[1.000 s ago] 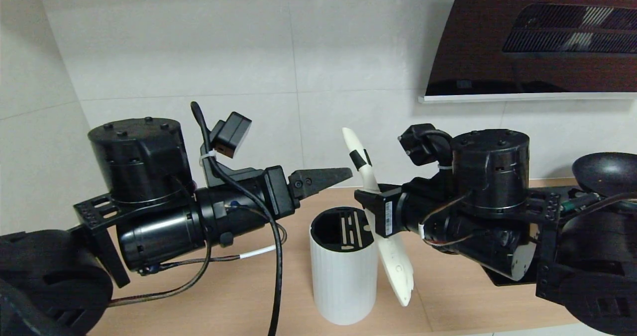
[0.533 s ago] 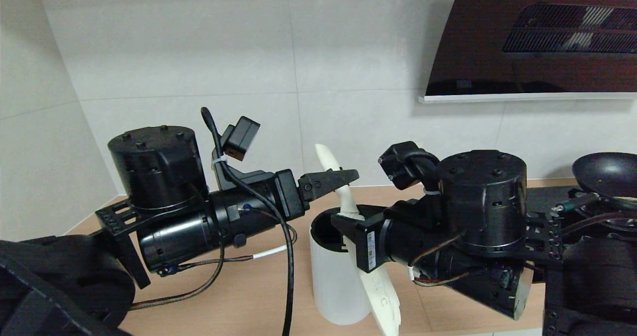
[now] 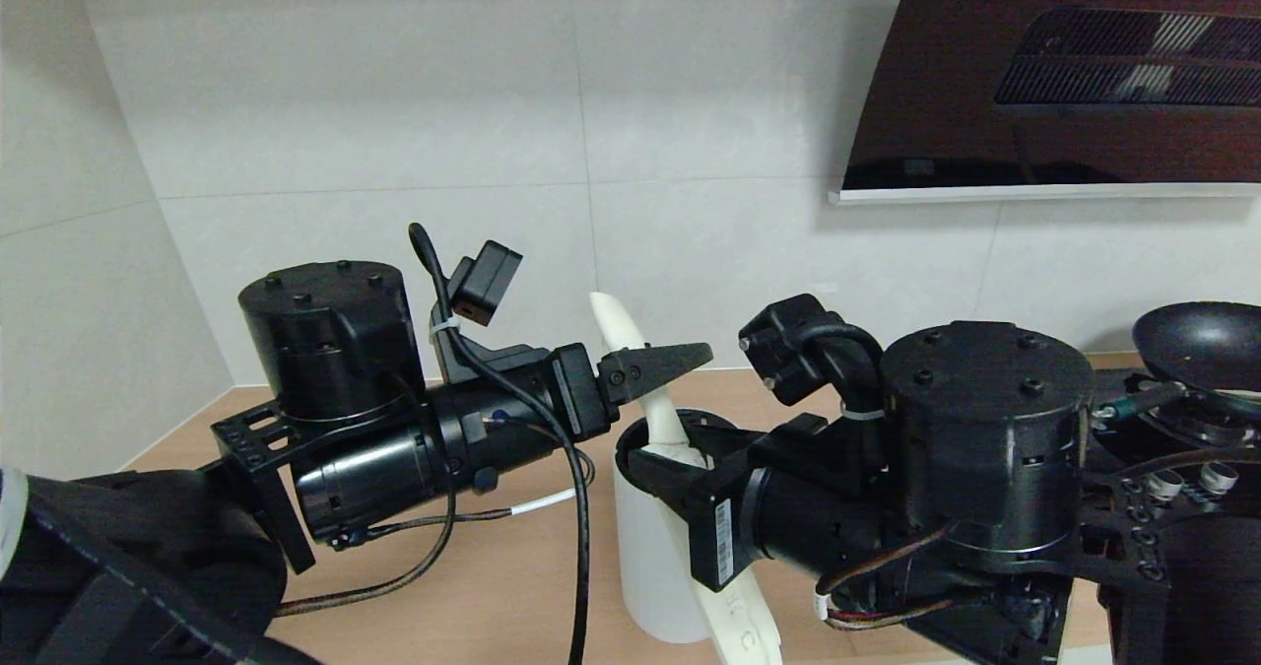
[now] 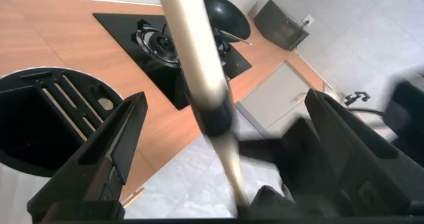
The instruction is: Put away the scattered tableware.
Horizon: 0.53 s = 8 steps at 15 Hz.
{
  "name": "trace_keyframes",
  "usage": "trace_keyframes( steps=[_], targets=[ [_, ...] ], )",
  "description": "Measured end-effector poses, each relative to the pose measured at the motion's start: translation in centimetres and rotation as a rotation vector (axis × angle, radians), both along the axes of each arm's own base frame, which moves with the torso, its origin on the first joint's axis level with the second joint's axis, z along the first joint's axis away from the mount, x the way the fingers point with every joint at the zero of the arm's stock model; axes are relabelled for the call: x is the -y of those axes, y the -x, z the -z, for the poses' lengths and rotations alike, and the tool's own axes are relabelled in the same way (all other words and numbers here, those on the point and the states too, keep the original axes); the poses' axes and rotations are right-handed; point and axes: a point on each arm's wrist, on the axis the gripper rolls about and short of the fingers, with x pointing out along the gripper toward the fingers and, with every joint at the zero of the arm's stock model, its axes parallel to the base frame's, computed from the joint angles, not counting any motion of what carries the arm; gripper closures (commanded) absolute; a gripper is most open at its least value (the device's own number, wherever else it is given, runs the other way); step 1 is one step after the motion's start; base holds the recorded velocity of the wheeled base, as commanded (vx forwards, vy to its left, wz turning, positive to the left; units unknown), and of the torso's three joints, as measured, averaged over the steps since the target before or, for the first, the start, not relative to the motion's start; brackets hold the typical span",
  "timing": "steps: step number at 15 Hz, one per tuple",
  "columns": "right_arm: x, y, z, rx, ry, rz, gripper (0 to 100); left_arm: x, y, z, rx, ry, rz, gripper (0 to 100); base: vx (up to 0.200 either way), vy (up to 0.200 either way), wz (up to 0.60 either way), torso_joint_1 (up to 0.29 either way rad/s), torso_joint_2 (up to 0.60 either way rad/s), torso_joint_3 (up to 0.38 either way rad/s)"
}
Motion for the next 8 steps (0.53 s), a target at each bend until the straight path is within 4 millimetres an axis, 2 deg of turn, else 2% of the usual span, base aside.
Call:
trace_keyframes(
  steps=[6, 7, 8],
  targets=[
    [-0.01, 0.17, 0.06, -0.001, 0.002, -0.005, 100, 0.0, 0.0, -0.02, 0.0, 0.0, -0.002, 0, 0.0, 0.0, 0.0, 0.0, 0.0, 0.0],
    [0.0, 0.18, 0.05, -0.001, 0.001, -0.005, 100, 0.0, 0.0, -0.02, 0.0, 0.0, -0.002, 100, 0.0, 0.0, 0.0, 0.0, 0.0, 0.0],
    [0.0, 0.18, 0.05, -0.001, 0.001, -0.005, 100, 0.0, 0.0, -0.02, 0.0, 0.0, -0.002, 100, 0.0, 0.0, 0.0, 0.0, 0.0, 0.0]
  ],
)
